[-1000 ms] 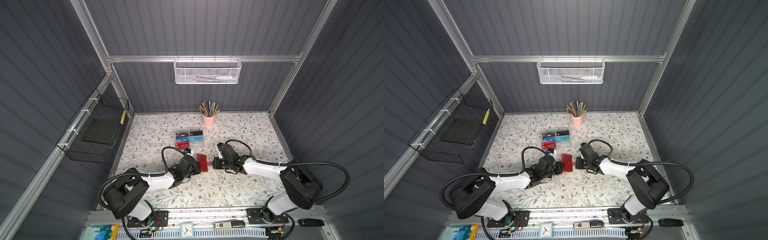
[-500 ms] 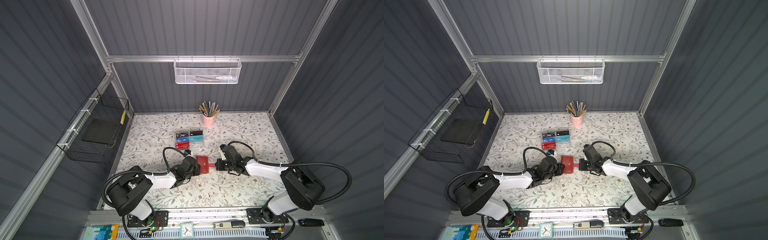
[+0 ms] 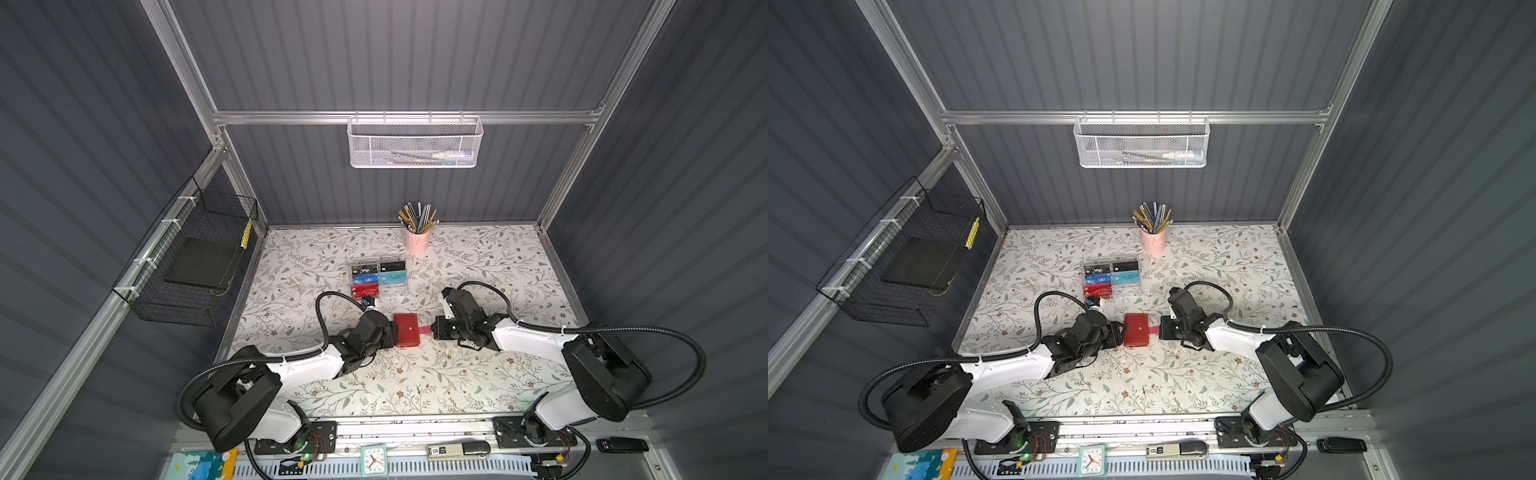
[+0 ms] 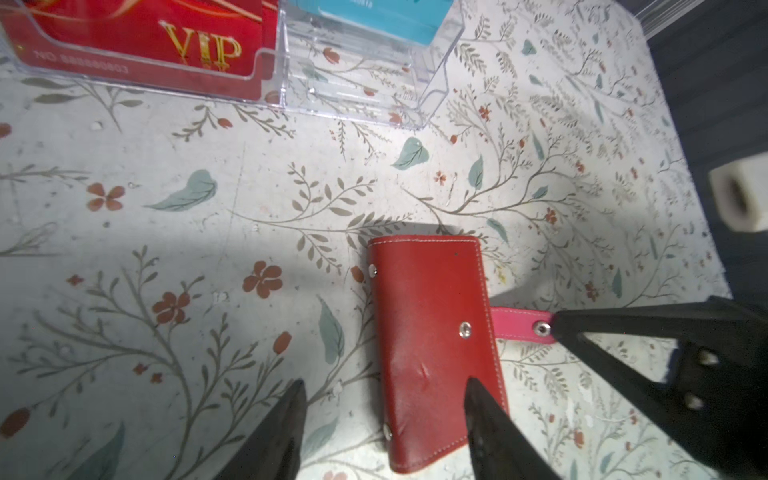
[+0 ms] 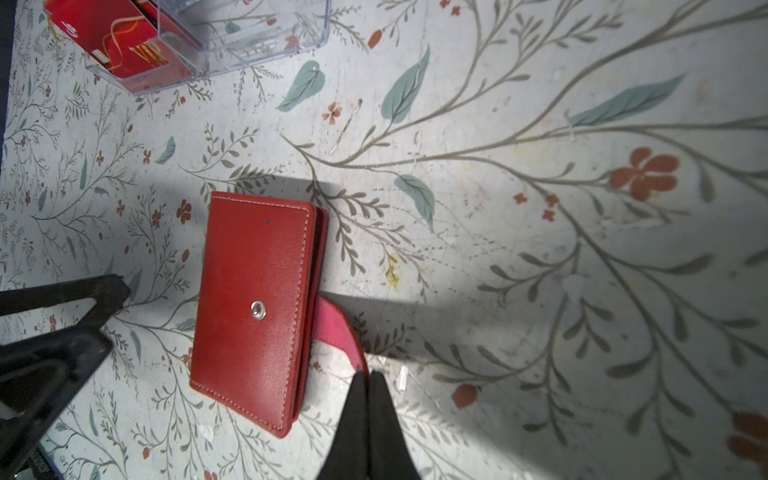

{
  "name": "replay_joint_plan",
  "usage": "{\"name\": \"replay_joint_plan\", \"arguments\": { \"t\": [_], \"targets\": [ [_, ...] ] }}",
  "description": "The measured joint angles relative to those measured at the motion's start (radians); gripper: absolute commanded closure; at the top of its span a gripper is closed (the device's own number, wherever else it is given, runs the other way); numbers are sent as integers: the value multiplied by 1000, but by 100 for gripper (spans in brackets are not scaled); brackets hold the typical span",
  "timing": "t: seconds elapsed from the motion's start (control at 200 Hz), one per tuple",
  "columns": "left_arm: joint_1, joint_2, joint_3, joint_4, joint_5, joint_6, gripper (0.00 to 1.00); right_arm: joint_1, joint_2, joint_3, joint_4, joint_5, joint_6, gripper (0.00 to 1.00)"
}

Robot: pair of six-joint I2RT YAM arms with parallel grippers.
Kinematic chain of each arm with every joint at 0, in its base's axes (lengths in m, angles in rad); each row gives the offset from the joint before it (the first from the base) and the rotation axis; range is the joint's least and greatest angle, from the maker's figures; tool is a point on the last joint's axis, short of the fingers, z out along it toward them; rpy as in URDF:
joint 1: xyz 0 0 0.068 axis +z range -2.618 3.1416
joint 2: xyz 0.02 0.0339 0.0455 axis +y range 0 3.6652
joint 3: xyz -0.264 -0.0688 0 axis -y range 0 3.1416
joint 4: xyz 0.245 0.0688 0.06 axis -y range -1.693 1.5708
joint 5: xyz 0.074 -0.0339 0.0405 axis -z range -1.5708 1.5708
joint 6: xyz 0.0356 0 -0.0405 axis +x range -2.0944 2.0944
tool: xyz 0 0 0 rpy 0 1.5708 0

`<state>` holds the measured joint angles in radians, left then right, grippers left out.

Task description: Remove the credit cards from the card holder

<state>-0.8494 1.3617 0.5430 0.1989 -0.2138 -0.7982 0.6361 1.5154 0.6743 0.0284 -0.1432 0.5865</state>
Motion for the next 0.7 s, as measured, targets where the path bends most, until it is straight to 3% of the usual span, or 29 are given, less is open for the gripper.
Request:
{"name": "replay_joint_plan", "arguments": {
  "t": [0.265,0.7],
  "targets": [
    [0,-71,0,5,31,8,0,0,0,1,-8,12,-3,72],
    [-1,-136,-76,25,88,-10,0,62,124,102,-11,33,15,70]
  ]
}}
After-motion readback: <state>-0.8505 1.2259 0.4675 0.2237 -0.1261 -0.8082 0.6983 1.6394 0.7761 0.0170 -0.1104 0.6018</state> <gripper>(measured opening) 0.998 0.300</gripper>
